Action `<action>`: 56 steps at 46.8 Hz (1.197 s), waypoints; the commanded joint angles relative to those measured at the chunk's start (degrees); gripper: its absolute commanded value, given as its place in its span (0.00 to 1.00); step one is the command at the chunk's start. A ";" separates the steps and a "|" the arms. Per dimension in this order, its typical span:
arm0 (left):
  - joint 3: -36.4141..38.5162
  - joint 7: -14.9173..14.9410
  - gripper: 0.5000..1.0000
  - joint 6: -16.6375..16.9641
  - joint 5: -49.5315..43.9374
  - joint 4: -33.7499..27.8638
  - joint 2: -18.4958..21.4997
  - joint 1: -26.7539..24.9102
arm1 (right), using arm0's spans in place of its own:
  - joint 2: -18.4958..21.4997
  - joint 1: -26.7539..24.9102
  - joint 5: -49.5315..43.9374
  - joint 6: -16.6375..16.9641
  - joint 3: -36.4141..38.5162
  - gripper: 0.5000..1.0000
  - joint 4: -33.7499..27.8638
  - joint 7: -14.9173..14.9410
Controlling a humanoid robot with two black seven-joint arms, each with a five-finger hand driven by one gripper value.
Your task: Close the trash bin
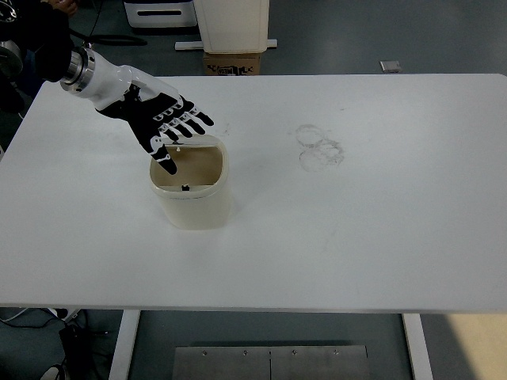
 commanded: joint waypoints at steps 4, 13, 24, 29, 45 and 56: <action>0.02 0.11 1.00 0.00 2.34 -0.03 -0.21 -0.70 | 0.00 0.01 0.00 0.08 -0.03 0.98 0.00 0.00; 0.46 0.11 1.00 0.00 2.34 -1.26 -0.57 -0.26 | 0.00 0.01 0.00 -0.01 0.06 0.98 0.00 0.00; 0.46 0.02 1.00 0.00 1.99 -3.81 -0.74 0.00 | 0.00 0.01 0.00 0.08 0.06 0.98 0.00 0.00; 0.46 0.02 1.00 0.00 1.81 -5.74 -0.39 -0.08 | 0.00 0.01 0.00 -0.01 -0.03 0.98 0.00 0.00; 0.63 0.11 1.00 0.00 1.81 -6.62 -0.30 0.09 | 0.00 0.01 0.00 -0.01 0.06 0.98 0.00 0.00; 0.89 0.11 1.00 0.00 2.34 -6.71 -0.39 2.11 | 0.00 0.01 0.00 -0.01 0.06 0.98 0.00 0.00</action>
